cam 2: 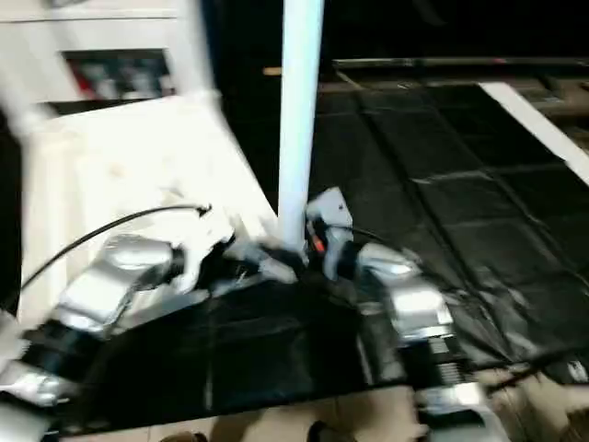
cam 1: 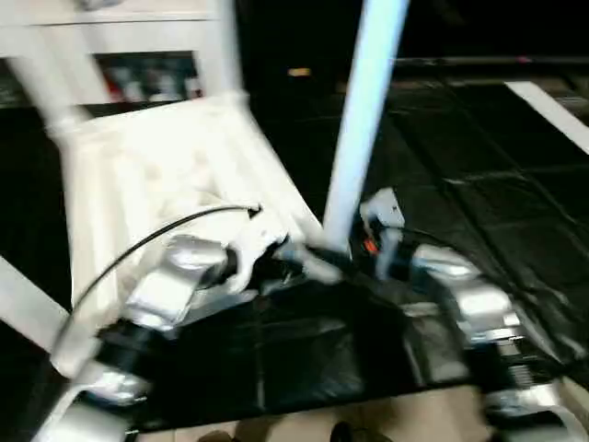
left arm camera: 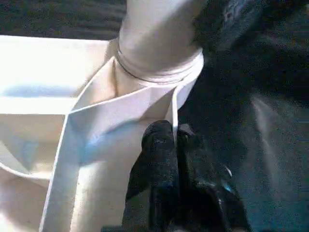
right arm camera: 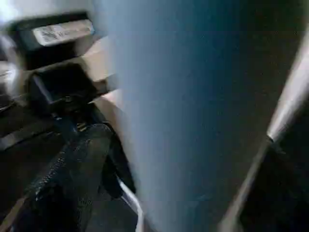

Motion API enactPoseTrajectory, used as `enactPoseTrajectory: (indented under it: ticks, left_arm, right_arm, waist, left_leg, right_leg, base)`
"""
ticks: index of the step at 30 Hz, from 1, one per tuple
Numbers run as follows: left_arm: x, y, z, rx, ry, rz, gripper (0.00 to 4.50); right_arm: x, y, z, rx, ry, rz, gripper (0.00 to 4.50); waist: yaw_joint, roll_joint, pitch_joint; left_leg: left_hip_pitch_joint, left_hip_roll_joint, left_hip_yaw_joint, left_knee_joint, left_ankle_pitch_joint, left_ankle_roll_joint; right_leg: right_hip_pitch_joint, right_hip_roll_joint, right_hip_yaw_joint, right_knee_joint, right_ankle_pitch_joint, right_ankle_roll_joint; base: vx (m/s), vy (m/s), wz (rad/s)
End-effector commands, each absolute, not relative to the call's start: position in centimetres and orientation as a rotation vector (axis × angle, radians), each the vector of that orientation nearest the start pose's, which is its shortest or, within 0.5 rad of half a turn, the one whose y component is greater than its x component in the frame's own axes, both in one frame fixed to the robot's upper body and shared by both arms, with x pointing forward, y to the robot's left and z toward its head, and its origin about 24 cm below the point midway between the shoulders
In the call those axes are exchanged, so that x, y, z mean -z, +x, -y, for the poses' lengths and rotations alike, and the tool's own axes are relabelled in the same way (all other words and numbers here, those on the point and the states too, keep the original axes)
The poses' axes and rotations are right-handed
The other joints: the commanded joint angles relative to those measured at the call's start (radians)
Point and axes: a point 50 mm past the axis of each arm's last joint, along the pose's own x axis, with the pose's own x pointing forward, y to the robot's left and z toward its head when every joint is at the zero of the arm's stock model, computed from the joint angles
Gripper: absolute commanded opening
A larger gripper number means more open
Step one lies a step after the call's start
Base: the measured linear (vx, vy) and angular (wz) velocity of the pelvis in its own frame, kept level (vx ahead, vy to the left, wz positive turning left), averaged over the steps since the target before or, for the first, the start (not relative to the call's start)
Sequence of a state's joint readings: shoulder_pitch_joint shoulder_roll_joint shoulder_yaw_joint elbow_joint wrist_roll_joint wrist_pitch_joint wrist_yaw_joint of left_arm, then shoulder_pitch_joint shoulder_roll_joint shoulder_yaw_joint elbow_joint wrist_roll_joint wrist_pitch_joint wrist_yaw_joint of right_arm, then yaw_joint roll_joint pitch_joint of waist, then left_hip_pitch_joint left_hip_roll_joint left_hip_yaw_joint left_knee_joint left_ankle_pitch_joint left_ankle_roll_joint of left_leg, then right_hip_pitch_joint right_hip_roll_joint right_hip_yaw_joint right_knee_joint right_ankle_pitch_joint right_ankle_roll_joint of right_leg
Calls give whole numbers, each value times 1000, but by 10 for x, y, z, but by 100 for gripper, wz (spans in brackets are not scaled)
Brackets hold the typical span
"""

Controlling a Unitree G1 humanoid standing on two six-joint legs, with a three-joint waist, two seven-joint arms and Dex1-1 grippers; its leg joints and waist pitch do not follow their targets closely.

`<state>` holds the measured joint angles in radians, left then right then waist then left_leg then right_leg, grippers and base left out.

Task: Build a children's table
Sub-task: Rotate leg to tighten

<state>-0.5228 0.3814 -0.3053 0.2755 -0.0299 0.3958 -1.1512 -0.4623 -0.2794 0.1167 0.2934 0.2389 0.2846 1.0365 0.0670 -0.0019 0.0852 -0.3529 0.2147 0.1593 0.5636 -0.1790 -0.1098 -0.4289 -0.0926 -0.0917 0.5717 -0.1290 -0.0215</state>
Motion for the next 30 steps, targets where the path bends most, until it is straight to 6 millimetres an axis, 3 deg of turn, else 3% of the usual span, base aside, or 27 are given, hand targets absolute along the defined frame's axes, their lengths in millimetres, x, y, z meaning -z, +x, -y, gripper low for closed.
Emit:
enactPoseTrajectory:
  ticks: [1,6,9,14,15,19,30]
  left_arm:
    - [-74,294,-104,1454,365,-442,0]
    - [-72,289,-114,1580,442,-476,0]
    - [-72,286,-119,1635,470,-498,0]
    - [-73,282,-123,1713,515,-518,0]
    - [-73,280,-123,1728,523,-521,0]
    - [-73,279,-122,1744,532,-520,0]
    - [-72,276,-118,1777,540,-508,0]
  right_arm:
    - [-85,303,125,-1238,-19,-179,447]
    - [-91,292,145,-1443,-59,-259,447]
    - [-92,289,151,-1514,-92,-282,447]
    - [-95,286,153,-1616,-81,-332,447]
    - [-95,286,152,-1632,-75,-340,419]
    - [-95,285,151,-1655,-70,-352,406]
    - [-89,283,138,-1728,-45,-363,314]
  waist:
    - [-2,2,-69]
    - [19,-1,-72]
    - [22,-3,-72]
    - [24,-8,-71]
    - [23,-9,-71]
    - [24,-11,-73]
    - [23,-13,-72]
  left_leg:
    - [11,12,20,-57,-220,90]
    - [8,12,29,-53,-217,80]
    - [-1,10,27,-53,-204,82]
    - [-1,11,27,-52,-201,81]
    - [-2,11,27,-52,-197,81]
    - [0,11,27,-51,-183,80]
    - [-3,12,28,-50,-168,82]
  right_leg:
    - [57,-31,45,-54,-271,-227]
    - [61,-32,51,-47,-268,-219]
    - [66,-34,51,-47,-292,-208]
    - [64,-34,51,-50,-333,-196]
    - [64,-34,50,-50,-334,-194]
    - [62,-33,51,-46,-317,-202]
    - [62,-32,53,-41,-286,-210]
  base:
    - [0,0,0]
    - [0,0,0]
    - [0,0,0]
    - [0,0,0]
    - [0,0,0]
    - [0,0,0]
    - [0,0,0]
